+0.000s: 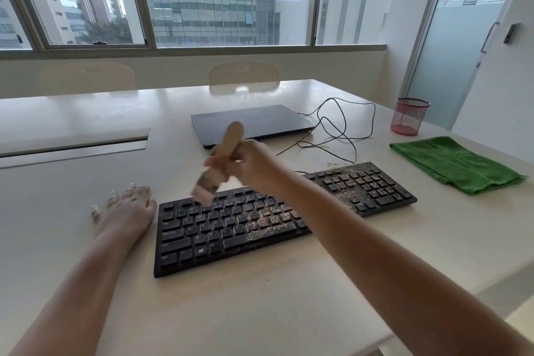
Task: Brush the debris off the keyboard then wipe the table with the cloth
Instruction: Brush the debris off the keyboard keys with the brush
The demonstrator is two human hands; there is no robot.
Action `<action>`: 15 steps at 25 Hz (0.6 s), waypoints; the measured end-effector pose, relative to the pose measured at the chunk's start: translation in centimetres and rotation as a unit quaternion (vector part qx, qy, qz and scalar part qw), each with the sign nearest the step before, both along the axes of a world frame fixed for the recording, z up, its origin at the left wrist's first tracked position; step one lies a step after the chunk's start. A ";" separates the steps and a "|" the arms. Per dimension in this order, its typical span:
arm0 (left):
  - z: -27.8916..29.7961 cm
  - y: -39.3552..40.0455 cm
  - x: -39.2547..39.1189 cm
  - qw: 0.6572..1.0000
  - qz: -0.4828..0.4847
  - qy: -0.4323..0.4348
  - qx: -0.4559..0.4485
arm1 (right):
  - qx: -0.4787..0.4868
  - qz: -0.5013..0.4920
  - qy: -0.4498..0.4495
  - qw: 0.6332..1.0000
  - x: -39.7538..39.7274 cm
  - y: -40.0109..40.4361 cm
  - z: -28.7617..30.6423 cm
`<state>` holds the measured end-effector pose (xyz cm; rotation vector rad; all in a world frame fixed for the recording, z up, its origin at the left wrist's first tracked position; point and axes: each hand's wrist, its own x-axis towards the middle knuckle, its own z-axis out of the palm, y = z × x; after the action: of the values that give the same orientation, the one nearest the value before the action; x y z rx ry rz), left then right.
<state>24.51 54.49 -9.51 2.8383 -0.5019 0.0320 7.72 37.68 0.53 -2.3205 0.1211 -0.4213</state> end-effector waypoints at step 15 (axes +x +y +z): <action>-0.2 0.1 0.1 1.000 -0.007 0.000 0.004 | -0.043 -0.075 0.069 0.994 0.3 2.6 0.9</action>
<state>24.61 54.55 -9.68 2.8426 -0.5218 0.0262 8.00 40.26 1.48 -2.4344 0.3520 -0.3454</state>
